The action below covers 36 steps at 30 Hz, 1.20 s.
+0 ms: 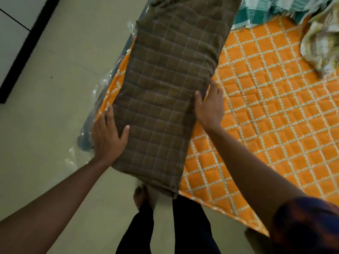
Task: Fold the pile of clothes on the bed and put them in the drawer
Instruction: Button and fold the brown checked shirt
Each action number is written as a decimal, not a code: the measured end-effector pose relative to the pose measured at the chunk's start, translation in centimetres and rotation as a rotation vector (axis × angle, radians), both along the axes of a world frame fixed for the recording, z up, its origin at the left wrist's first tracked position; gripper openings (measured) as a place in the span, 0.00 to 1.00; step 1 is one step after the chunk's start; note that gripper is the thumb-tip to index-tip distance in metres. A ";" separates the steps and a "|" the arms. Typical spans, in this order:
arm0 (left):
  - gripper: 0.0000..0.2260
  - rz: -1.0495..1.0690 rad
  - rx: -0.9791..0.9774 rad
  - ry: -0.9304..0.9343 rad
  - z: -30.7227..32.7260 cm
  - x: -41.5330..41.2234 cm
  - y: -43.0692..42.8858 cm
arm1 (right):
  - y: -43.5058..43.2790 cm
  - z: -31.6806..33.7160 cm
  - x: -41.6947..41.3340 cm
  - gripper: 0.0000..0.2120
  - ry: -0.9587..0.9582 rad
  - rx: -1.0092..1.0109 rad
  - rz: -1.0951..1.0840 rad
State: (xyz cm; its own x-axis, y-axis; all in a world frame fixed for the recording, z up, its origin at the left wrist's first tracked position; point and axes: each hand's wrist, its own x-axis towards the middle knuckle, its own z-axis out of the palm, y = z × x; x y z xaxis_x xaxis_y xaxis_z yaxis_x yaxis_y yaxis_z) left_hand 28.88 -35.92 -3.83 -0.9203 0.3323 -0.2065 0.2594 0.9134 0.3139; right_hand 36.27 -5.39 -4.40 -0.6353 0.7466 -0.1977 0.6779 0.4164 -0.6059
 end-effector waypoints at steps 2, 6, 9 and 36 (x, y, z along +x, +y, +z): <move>0.37 0.046 0.105 -0.072 0.5 -0.3 -0.9 | -6.0 0.6 3.3 0.34 0.007 -0.220 -0.134; 0.31 0.120 0.253 -0.397 1.1 -1.6 -2.4 | -15.2 1.6 9.1 0.37 -0.087 -0.333 -0.219; 0.27 0.184 0.295 -0.785 1.8 -1.9 -4.3 | -18.2 2.4 12.0 0.40 -0.030 -0.368 -0.163; 0.11 1.013 1.088 -0.975 17.5 -2.1 0.1 | -13.5 17.3 8.3 0.18 0.469 -1.629 -0.728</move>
State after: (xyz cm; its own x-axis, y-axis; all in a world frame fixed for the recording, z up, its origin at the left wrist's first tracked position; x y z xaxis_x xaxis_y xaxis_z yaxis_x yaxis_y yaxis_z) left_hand 26.74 -35.81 13.67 -0.5220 0.1124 -0.8455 -0.8517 -0.1228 0.5095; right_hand 44.55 -18.93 12.85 -0.5226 0.1384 -0.8413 0.1113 -0.9672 -0.2282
